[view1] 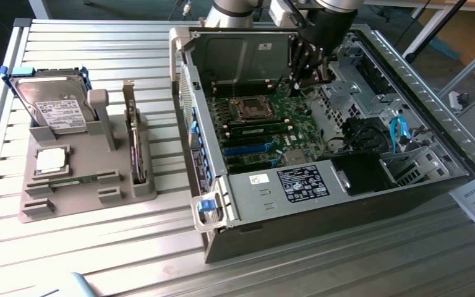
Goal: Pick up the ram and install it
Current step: 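Press down the ram until it locks into place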
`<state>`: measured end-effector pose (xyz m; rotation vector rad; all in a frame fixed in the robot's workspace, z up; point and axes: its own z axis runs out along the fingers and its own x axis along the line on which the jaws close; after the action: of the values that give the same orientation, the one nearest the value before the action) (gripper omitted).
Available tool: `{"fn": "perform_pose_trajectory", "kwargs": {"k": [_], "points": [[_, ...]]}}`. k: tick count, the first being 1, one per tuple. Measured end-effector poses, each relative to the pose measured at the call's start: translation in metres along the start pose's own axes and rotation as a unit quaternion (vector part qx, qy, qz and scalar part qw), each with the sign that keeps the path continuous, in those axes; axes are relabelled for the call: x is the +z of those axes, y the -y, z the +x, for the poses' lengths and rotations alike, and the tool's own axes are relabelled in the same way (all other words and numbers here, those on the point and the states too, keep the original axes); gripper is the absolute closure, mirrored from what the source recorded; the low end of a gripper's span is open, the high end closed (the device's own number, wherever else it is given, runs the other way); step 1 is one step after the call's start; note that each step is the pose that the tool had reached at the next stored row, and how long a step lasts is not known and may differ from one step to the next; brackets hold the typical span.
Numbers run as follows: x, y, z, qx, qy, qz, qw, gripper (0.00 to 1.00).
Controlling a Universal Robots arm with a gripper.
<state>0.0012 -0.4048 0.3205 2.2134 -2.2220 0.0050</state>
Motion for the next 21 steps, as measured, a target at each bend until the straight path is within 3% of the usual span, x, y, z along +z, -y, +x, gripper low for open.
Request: {"fn": "perform_pose_trajectory", "kwargs": {"k": [6, 11, 21], "points": [[0.0, 0.0103, 0.0, 0.0, 0.0, 0.0, 1.0, 0.89], [0.0, 0.0109, 0.0, 0.0, 0.0, 0.0, 1.0, 0.89], [0.011, 0.011, 0.0, 0.0, 0.0, 0.0017, 1.0, 0.89]]}}
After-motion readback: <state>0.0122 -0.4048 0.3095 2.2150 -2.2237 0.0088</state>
